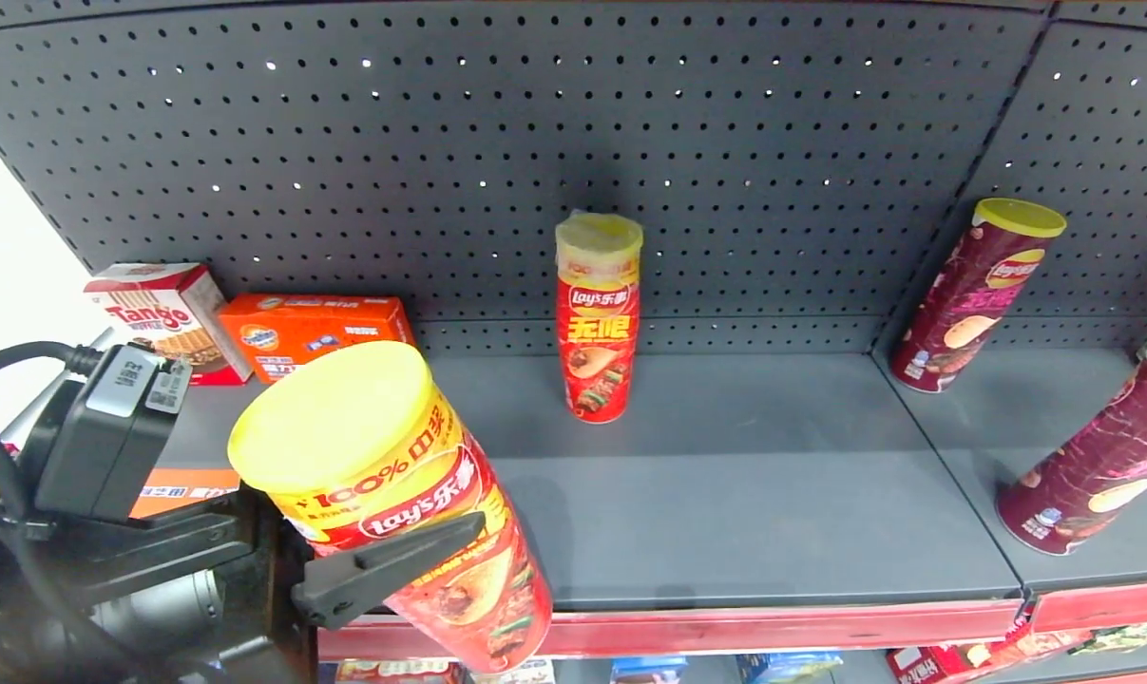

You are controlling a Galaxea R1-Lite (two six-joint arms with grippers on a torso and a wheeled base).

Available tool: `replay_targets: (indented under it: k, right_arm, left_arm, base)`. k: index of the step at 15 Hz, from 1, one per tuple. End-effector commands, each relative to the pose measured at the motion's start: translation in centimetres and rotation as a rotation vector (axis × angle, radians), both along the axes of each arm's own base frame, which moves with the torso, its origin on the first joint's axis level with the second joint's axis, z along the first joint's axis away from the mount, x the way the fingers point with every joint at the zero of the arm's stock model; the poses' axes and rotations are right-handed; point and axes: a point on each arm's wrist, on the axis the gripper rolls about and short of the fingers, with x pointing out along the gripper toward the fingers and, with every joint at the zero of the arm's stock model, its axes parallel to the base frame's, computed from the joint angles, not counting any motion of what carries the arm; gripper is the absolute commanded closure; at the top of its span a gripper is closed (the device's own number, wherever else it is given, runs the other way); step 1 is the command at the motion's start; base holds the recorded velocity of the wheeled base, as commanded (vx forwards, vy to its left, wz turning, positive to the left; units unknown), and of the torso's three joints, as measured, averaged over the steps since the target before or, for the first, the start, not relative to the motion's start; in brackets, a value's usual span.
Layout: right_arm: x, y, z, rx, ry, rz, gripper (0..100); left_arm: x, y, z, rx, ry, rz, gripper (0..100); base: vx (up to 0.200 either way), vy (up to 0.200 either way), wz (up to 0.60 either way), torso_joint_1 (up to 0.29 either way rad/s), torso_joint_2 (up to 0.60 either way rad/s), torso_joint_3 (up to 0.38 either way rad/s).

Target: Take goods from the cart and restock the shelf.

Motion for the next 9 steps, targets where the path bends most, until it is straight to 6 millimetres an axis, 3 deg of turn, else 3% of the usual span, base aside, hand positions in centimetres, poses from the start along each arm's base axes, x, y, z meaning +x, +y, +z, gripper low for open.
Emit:
replay_targets:
  k: [1, 8, 9]
  right_arm:
    - [0.0, 0.0, 0.0, -0.004, 0.001, 0.002, 0]
    - [0.2, 0.1, 0.1, 0.001, 0.03, 0.067, 0]
    - [-0.5, 0.1, 6.0, 0.059, -0.071, 0.096, 0]
  left_arm:
    - [-0.1, 0.1, -0.2, 0.003, 0.006, 0.002, 100]
    - [0.3, -0.1, 0.6, -0.032, 0.017, 0.006, 100]
    - [0.3, 0.0, 0.7, -0.035, 0.015, 0.011, 100]
  base:
    - [0.0, 0.0, 0.0, 0.0, 0.0, 0.0]
    - [0.0, 0.0, 0.0, 0.0, 0.0, 0.0]
    - [0.0, 0.0, 0.0, 0.0, 0.0, 0.0]
